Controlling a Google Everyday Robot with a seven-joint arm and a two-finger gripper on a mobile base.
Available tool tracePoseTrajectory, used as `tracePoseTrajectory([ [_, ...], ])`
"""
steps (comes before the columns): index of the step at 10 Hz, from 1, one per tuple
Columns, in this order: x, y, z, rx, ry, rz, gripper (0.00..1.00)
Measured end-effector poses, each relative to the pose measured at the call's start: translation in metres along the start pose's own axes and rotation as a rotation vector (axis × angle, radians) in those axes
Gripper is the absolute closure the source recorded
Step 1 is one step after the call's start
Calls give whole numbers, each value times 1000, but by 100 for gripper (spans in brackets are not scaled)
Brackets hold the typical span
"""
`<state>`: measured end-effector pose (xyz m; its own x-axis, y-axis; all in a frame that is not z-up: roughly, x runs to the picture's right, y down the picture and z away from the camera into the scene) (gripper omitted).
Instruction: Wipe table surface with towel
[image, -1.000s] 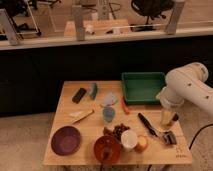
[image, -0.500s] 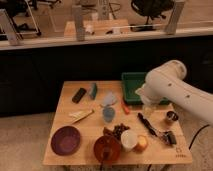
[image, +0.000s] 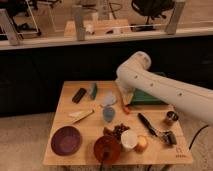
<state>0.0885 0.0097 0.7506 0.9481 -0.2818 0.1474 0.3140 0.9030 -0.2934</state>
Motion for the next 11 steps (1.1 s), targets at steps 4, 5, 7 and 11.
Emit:
tracePoseTrajectory([
  [4, 1, -8, 4, 6, 16, -11, 20],
  [5, 1, -8, 5, 3, 16, -11, 20],
  [7, -9, -16, 20, -33, -3, -35, 20],
  [11, -35, -43, 66, -52, -75, -68, 20],
])
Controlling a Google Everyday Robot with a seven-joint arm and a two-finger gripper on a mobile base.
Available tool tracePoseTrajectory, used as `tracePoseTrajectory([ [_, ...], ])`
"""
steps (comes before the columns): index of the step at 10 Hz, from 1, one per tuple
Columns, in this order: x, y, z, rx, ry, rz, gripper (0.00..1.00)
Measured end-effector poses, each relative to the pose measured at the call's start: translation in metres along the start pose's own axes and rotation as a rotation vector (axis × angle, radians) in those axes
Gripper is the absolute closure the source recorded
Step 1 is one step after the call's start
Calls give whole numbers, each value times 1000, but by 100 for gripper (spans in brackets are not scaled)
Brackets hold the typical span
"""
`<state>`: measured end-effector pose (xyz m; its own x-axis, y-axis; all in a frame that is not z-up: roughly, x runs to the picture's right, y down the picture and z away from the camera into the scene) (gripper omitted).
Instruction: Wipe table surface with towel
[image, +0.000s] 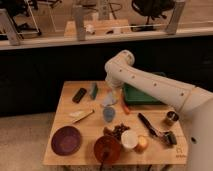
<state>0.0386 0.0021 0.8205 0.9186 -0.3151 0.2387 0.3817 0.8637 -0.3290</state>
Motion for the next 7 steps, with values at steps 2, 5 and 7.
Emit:
tracePoseTrajectory([
  [2, -1, -6, 25, -19, 2, -6, 20],
  [5, -1, -10, 55, -61, 12, -7, 20],
  [7, 2, -21, 83, -107, 4, 10, 20],
])
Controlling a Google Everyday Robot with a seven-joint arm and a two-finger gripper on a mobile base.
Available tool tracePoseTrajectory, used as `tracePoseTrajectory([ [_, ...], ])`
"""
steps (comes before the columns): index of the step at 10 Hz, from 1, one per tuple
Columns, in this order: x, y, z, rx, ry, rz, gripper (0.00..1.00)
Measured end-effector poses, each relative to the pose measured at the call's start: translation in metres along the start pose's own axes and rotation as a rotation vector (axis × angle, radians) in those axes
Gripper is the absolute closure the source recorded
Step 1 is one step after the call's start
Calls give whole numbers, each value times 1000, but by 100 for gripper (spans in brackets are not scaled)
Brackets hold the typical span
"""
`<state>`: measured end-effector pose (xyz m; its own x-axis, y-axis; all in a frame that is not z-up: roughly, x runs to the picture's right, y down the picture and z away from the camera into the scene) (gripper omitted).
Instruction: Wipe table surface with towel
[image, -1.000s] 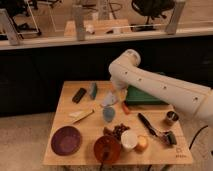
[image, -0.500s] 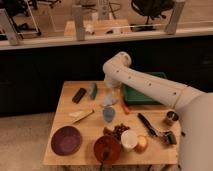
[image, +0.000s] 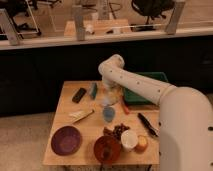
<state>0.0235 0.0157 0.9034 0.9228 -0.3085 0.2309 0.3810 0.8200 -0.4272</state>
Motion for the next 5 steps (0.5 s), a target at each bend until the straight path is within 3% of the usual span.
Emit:
tracePoseTrajectory([
  [3, 4, -15, 29, -38, -17, 20, 20],
  [5, 9, -7, 56, -75, -40, 43, 20],
])
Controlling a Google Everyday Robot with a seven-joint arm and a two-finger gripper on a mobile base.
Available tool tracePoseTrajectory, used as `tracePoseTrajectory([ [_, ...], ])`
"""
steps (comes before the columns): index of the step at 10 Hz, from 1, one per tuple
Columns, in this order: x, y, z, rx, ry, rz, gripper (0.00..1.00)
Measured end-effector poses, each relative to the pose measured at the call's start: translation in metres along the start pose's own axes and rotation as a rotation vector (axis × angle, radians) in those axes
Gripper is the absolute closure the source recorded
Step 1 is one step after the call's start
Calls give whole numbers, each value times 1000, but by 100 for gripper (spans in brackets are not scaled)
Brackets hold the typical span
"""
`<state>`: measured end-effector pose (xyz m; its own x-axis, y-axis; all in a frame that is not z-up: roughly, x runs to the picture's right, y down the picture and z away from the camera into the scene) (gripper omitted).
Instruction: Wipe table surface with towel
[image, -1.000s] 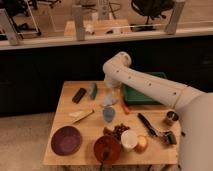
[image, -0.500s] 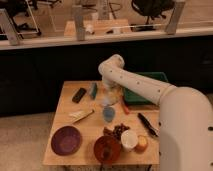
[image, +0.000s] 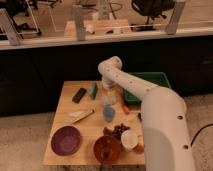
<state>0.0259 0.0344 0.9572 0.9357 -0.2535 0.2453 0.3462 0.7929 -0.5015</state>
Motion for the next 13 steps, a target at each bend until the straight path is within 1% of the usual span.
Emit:
tracePoseTrajectory([
  [2, 3, 6, 13, -19, -22, 16, 20],
  [5, 12, 14, 25, -45, -34, 44, 20],
  [6, 13, 17, 29, -54, -36, 50, 22],
  [7, 13, 19, 34, -62, -40, 55, 27],
  [9, 15, 22, 40, -77, -47, 64, 47],
  [10, 16, 22, 40, -75, -50, 67, 59],
  [11, 17, 21, 37, -70, -51, 68, 69],
  [12, 17, 20, 34, -64, -53, 67, 78],
  [13, 15, 19, 30, -58, -58, 62, 85],
])
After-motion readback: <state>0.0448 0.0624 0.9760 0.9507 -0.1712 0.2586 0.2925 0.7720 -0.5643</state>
